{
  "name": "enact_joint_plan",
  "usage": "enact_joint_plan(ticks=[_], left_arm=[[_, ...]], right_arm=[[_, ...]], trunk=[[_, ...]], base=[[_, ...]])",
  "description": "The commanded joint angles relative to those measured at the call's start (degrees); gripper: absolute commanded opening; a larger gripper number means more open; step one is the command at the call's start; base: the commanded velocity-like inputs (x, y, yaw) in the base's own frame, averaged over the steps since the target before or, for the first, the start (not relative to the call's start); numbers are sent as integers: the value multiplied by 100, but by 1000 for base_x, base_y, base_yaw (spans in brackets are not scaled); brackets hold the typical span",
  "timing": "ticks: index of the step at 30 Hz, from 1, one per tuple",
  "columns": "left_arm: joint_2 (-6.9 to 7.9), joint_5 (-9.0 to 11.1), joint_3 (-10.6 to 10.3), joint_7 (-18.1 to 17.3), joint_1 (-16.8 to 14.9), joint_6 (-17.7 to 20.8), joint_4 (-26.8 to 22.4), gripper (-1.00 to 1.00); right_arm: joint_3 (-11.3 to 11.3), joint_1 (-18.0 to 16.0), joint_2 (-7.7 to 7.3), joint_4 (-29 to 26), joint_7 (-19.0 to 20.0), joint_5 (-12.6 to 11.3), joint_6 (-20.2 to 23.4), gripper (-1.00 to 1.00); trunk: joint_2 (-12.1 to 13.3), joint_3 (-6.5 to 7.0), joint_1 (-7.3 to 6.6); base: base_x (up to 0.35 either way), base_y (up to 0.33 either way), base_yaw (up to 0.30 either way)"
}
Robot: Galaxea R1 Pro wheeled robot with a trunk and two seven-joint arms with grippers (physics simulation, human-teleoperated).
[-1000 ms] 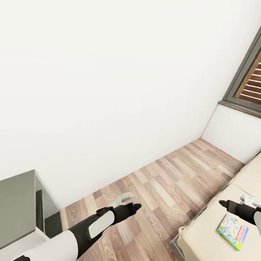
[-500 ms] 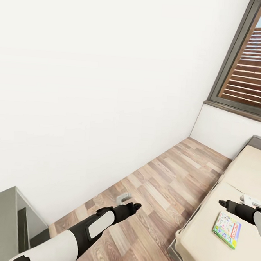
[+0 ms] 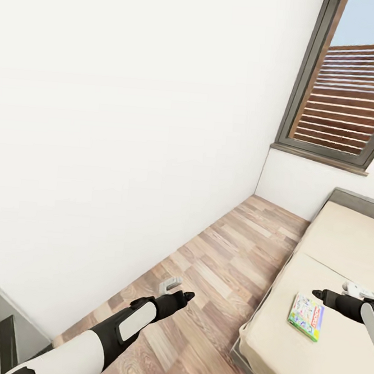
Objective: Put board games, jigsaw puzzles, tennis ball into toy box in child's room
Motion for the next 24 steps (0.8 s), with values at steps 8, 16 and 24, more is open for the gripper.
enact_joint_plan(ticks=[8, 16, 24], left_arm=[[60, 241, -21, 39, 12, 21, -12, 100], [75, 253, -29, 42, 13, 33, -12, 100], [79, 249, -26, 41, 8, 41, -12, 100]], right_arm=[[49, -110, 5, 164, 39, 34, 22, 100], [209, -120, 13, 283, 40, 39, 15, 100], [277, -124, 6, 323, 47, 21, 28, 100]], trunk=[[-13, 47, 4], [-13, 107, 4], [-13, 166, 4]], base=[[131, 0, -208], [326, -56, -208], [330, -145, -208]])
